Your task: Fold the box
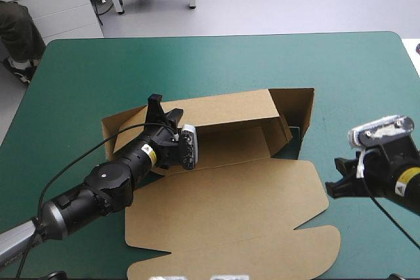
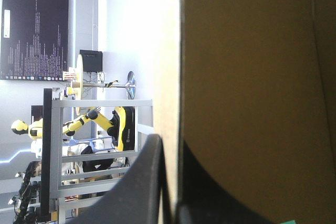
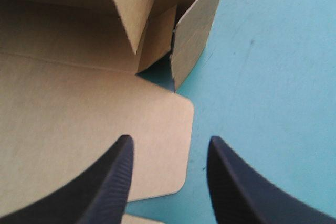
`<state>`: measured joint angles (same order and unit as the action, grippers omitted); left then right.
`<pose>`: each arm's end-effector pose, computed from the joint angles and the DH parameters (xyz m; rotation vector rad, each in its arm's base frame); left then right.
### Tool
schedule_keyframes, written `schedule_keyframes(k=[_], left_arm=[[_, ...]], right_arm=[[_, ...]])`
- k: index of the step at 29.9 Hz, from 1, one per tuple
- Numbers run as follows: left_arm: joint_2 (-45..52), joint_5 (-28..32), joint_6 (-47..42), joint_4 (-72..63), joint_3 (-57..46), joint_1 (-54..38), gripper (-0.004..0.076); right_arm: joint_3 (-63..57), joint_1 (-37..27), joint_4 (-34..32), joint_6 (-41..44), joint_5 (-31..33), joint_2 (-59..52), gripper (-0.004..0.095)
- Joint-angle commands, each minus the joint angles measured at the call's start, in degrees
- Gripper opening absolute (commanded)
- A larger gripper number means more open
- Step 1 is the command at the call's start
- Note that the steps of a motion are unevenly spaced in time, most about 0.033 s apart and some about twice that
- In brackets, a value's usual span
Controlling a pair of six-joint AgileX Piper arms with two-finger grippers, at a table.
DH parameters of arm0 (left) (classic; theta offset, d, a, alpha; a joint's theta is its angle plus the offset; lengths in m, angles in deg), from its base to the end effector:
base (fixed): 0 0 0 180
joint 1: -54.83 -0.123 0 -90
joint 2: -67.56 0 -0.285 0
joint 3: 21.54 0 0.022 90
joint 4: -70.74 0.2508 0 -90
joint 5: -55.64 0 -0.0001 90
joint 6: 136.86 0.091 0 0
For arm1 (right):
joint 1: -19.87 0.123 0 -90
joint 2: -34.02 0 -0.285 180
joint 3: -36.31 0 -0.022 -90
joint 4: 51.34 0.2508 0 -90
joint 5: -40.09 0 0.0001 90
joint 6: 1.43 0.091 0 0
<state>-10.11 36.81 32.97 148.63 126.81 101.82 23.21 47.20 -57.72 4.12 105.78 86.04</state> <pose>0.2000 -0.1722 0.3049 1.5515 1.2585 0.5441 0.1033 0.0430 0.4140 -0.4303 2.2406 0.1614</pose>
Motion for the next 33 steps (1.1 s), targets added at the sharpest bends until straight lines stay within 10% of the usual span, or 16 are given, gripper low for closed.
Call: schedule_keyframes(k=[1,21,33], left_arm=[[0.89,-0.30,-1.45,-0.62,0.42,0.38,-0.0010],[0.89,-2.50,-3.14,-0.54,0.42,0.38,-0.0010],[0.89,-2.38,-3.14,-0.38,0.42,0.38,-0.0010]], right_arm=[[8.22,-0.19,-3.05,0.01,-6.36,5.45,0.0647],[46.48,-0.69,-11.14,-3.16,-3.82,33.27,0.0745],[53.11,-22.88,21.64,-13.19,2.02,49.16,0.0740]])
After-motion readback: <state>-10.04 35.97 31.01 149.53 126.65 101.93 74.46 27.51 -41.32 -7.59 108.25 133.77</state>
